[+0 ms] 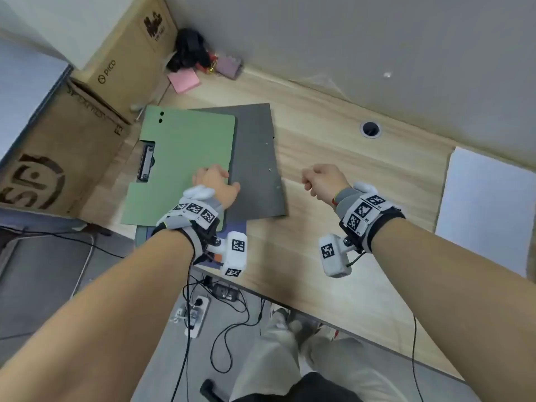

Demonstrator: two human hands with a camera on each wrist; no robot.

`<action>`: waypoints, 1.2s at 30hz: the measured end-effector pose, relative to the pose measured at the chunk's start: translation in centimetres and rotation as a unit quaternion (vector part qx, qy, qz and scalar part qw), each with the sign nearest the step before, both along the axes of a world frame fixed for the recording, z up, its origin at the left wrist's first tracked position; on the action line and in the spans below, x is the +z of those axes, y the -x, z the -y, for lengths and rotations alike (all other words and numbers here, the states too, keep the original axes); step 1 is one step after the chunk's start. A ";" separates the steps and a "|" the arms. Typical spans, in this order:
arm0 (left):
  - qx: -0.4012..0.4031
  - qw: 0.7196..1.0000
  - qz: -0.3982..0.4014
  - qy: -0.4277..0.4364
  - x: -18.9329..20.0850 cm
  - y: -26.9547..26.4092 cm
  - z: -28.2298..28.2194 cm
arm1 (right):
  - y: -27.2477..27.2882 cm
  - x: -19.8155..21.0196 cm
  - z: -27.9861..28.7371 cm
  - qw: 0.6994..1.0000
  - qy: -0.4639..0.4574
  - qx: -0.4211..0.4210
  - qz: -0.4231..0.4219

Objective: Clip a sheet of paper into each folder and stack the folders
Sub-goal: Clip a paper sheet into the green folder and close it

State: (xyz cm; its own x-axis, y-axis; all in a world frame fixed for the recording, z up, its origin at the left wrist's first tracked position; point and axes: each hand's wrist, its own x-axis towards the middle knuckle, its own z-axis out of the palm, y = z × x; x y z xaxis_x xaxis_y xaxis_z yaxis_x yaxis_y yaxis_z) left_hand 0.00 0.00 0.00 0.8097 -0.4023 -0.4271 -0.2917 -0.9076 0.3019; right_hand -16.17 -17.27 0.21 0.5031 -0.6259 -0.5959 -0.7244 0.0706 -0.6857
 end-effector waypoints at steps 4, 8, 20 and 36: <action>0.072 0.993 0.047 -0.082 -1.1 -1.1 -2.0 | -0.1 -2.6 -1.5 0.998 -0.047 0.023 -0.021; 0.095 0.981 0.021 -0.170 -1.2 -4.3 -4.5 | -1.0 -3.6 -2.9 0.997 -0.058 0.046 -0.024; 0.134 0.963 -0.001 -0.236 -1.0 -8.1 -7.0 | -6.3 -6.2 -5.3 0.987 -0.047 0.145 -0.048; 0.017 0.991 -0.055 0.118 -0.1 3.4 3.1 | 4.9 -2.1 3.1 0.993 -0.089 -0.070 -0.028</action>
State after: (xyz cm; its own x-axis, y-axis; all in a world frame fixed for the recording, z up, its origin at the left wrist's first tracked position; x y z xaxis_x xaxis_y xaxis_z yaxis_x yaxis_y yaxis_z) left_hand -3.41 -3.07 -0.10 0.7783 -0.4753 -0.4103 -0.2169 -0.8167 0.5347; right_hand -21.12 -20.36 -1.91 0.3806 -0.5694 -0.7286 -0.7357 0.2909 -0.6116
